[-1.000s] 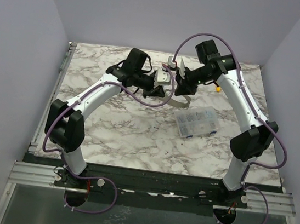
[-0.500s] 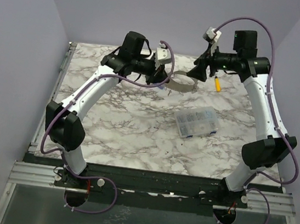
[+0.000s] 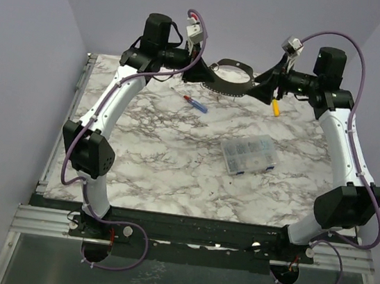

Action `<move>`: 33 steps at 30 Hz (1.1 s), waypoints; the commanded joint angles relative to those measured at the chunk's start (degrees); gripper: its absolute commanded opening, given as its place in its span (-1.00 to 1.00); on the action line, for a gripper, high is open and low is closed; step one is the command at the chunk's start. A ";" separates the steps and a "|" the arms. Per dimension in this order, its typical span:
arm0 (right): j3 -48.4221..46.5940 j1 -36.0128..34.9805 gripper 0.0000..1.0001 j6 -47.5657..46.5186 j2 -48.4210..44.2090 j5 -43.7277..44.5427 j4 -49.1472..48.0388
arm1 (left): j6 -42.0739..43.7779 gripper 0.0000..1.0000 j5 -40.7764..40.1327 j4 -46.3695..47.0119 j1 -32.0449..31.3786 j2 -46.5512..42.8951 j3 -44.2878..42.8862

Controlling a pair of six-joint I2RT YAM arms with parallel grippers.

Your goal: Remove the keys from the keyring

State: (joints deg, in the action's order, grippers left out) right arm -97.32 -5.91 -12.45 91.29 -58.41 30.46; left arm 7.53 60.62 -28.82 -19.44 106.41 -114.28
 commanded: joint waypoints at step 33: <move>17.83 0.38 -0.37 74.80 4.34 -20.45 -75.92 | -56.58 -1.00 8.73 56.88 0.85 -2.34 10.05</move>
State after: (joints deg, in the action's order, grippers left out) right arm -80.07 -5.43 58.43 95.70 -81.45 -41.69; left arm -30.04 68.97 2.22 -18.85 106.00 -111.50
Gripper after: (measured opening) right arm 0.320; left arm 0.066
